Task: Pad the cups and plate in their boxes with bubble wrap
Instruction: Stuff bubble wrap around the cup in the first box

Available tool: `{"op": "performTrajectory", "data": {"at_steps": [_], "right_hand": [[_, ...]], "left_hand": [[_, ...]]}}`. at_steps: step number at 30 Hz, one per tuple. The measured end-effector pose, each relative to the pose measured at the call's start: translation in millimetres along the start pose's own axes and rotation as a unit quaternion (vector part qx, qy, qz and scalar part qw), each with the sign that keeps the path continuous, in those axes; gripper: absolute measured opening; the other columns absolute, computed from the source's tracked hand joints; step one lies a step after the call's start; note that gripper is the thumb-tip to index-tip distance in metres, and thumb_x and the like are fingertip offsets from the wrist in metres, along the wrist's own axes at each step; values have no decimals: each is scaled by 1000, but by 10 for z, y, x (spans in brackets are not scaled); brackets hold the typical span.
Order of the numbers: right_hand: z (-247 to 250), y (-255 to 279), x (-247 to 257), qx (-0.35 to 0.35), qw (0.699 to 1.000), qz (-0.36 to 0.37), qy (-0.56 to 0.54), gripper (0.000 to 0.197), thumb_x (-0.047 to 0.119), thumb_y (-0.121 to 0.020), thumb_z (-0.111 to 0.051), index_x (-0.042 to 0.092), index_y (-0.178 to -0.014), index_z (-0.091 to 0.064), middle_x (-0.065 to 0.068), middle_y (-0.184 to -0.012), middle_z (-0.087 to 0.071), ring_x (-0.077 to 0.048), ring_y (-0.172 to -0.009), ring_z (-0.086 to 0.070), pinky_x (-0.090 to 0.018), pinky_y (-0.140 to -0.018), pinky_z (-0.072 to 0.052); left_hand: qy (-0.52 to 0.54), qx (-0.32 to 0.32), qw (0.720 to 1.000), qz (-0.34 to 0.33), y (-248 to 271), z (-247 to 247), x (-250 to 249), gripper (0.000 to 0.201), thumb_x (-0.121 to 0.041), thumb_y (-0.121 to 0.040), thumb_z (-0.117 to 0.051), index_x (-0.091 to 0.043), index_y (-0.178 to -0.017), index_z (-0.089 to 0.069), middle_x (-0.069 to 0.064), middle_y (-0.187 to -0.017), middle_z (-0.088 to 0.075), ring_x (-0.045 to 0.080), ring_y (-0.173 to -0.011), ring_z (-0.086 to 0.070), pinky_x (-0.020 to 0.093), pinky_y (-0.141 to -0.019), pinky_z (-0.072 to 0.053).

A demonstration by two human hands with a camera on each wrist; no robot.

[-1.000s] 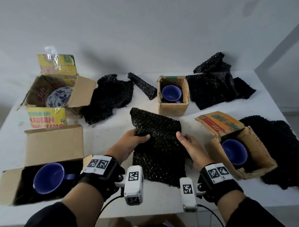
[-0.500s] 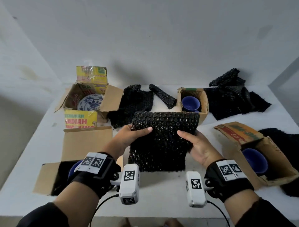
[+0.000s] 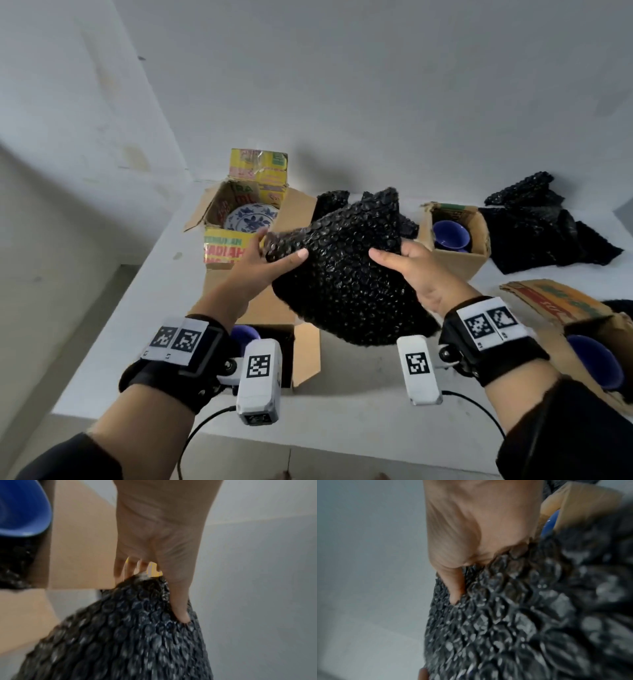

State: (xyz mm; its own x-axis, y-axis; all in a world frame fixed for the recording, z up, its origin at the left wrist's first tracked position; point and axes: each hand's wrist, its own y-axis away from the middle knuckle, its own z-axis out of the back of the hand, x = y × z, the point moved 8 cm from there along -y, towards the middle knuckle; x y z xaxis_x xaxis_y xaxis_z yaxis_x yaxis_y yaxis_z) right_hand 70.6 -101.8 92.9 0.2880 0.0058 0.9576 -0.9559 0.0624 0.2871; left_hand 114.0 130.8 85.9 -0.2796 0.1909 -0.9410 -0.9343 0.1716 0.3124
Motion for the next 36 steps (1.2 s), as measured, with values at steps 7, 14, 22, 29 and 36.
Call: {"op": "performTrajectory", "data": {"at_steps": [7,14,22,29,36], "right_hand": [[-843,-36,173,141,977,-70,147,40,30,-64,-73,14,-99,-65,-7,-105,-66,-25,-107,-57,-46,-107,-35],[-1731,-215,96,232,938,-33,254,52,35,-76,-74,8,-119,-61,-11,-119,-64,-27,-110,-60,-42,-102,-43],[-1719,-341,-230,183,924,-1,337,87,46,-59,-85,16,-131,-47,5,-132,-49,-11,-125,-45,-32,-106,-38],[-1547,-340,-543,98,948,-20,302,59,9,-84,-67,13,-138,-44,-5,-141,-44,-20,-134,-37,-23,-98,-31],[-1456,-353,-575,64,885,2,461,48,9,-88,-60,13,-134,-49,-10,-133,-52,-23,-113,-54,-27,-91,-41]], "left_hand": [[-12,132,988,-84,342,440,-207,123,-79,-33,-74,-33,-139,-33,-9,-147,-36,6,-135,-32,29,-110,-28],[-46,161,983,72,584,733,246,48,-16,-61,-79,-17,-107,-64,6,-104,-72,21,-92,-69,38,-90,-51],[98,-21,989,107,554,1288,850,36,-1,-82,-65,-7,-117,-57,17,-105,-69,31,-90,-66,40,-82,-53],[231,1,954,188,512,1194,1160,25,-18,-84,-56,-4,-103,-64,13,-90,-71,26,-79,-67,32,-77,-55],[-39,-52,985,160,313,1528,1253,20,-15,-78,-75,-14,-94,-63,4,-84,-66,14,-72,-63,24,-59,-50]]}}
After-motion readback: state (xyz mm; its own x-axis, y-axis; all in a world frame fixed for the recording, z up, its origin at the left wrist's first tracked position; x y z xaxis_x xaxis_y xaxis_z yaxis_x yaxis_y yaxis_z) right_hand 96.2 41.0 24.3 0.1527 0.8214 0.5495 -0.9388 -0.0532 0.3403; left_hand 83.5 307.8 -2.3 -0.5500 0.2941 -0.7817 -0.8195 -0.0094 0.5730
